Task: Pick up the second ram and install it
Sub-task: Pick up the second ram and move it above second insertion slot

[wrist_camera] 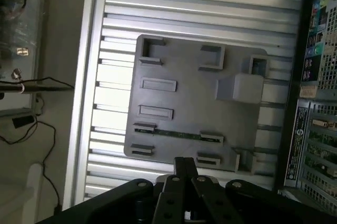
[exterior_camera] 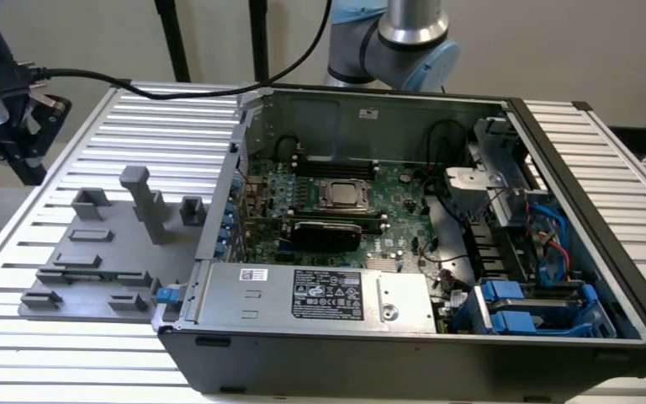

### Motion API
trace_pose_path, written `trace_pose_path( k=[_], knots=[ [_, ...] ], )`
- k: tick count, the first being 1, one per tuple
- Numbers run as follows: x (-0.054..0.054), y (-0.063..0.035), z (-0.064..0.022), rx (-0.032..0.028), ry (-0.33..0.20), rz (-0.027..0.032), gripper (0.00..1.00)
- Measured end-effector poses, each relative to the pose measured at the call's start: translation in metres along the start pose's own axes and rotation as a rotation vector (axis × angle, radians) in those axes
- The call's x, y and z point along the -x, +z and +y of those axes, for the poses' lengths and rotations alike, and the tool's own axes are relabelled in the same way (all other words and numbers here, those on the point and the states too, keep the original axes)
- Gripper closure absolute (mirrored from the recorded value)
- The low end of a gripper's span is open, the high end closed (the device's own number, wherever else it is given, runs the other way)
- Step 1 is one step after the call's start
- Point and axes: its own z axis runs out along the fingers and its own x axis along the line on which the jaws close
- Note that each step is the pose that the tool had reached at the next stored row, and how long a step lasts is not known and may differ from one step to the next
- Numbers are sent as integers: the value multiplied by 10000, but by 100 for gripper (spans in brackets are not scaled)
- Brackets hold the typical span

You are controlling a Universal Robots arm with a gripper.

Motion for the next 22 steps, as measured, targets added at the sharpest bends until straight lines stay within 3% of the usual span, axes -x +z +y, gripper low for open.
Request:
trace_pose_path(
  k=[11,22],
  knots=[
    [1,27,-1,167,-1825,-21,89],
    [3,87,-3,244,-3737,-35,89]
  ],
)
